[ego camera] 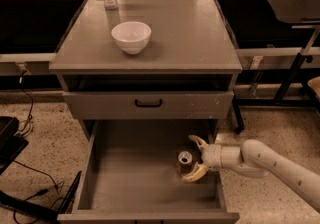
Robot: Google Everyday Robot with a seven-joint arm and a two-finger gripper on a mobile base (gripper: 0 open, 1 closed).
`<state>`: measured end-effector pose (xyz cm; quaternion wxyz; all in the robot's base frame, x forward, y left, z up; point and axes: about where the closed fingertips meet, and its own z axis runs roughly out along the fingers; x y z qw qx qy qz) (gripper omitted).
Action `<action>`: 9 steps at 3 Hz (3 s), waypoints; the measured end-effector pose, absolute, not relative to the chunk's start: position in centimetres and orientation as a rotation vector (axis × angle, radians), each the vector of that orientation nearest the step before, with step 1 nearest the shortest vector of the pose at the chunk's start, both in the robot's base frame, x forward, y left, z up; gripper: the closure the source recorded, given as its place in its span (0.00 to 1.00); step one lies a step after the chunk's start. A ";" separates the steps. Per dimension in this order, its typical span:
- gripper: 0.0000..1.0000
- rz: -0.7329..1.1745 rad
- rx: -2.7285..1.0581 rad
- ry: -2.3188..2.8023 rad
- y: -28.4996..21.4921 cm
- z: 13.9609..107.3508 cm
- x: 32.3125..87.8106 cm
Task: Pick orange can from middle drawer and place on counter
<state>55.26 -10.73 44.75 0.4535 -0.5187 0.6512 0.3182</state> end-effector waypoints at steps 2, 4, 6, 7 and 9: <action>0.42 0.793 -1.287 1.600 -10.2 42.6 55.7; 0.88 0.804 -1.294 1.600 -9.3 43.2 55.5; 1.00 0.916 -1.384 1.594 -8.9 57.8 54.3; 1.00 0.977 -1.415 1.607 -9.0 68.6 55.1; 1.00 0.998 -1.416 1.665 -9.3 78.8 56.6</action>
Offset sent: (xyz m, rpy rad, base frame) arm 0.0054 0.0029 -0.0328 0.0014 0.0008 0.0038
